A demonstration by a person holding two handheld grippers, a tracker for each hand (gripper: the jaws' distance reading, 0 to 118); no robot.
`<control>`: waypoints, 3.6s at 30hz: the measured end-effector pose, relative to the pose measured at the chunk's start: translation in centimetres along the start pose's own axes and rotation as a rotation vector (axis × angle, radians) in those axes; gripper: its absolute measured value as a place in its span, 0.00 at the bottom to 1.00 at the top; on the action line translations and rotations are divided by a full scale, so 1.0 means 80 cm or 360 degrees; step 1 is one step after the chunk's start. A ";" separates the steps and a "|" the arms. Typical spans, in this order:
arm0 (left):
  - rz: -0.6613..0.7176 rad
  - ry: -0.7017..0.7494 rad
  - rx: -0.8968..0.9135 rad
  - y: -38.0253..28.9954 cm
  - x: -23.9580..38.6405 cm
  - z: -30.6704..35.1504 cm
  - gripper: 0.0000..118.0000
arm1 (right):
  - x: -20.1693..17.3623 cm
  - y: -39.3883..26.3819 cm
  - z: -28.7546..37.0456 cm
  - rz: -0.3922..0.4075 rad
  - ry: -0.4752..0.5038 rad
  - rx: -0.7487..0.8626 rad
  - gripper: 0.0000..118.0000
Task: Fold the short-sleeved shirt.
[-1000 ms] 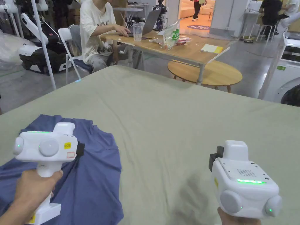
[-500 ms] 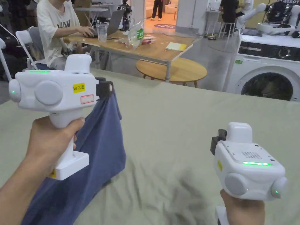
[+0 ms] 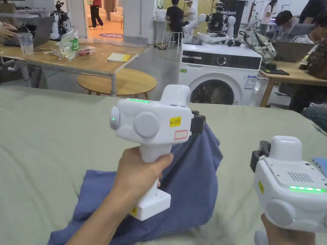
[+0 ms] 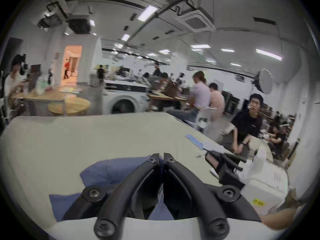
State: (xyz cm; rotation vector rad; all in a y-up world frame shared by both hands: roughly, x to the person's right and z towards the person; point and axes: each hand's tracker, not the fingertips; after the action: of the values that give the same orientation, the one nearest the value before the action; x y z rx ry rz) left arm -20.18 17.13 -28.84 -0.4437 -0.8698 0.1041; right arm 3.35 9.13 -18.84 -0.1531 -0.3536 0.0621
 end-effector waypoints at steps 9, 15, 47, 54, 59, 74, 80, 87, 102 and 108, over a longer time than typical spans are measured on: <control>0.0068 -0.0157 -0.0335 -0.115 0.026 -0.056 0.03 | 0.050 -0.031 0.002 -0.0034 -0.0108 -0.0111 0.00; 0.0187 -0.0093 -0.0319 -0.120 -0.012 -0.024 0.47 | 0.023 -0.038 -0.003 -0.0053 -0.0024 -0.0149 0.00; 0.0625 0.0907 -0.0848 -0.113 -0.393 -0.041 0.51 | -0.089 -0.034 -0.063 0.0012 0.0256 -0.0278 0.00; 0.0403 0.1079 -0.0905 -0.143 -0.362 -0.077 0.33 | -0.056 -0.034 -0.069 0.0035 0.0191 -0.0313 0.00; 0.0291 0.0888 -0.0898 -0.153 -0.327 -0.069 0.00 | -0.036 -0.025 -0.108 0.0051 0.0223 -0.0449 0.00; 0.0315 0.0869 -0.0583 -0.150 -0.282 0.035 0.00 | -0.053 -0.111 -0.301 0.0137 0.0464 -0.1386 0.66; 0.0314 0.0871 -0.0581 -0.151 -0.282 0.040 0.00 | -0.050 -0.126 -0.292 0.0041 0.0403 -0.1345 0.36; 0.0340 0.0870 -0.0542 -0.142 -0.286 0.039 0.00 | -0.022 -0.105 -0.267 -0.0040 0.0419 -0.1187 0.00; 0.0235 0.0982 -0.0149 0.020 -0.270 0.144 0.00 | 0.072 0.083 -0.167 -0.0052 0.0183 -0.0474 0.00; 0.0191 0.1029 -0.0003 0.101 -0.261 0.181 0.00 | 0.072 0.170 -0.130 -0.0020 0.0150 -0.0304 0.00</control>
State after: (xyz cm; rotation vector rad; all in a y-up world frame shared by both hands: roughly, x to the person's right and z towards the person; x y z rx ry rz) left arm -43.88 23.75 -39.04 -0.4915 -0.2080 0.0631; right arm 11.92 21.62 -28.71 -0.3419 -0.2658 0.0083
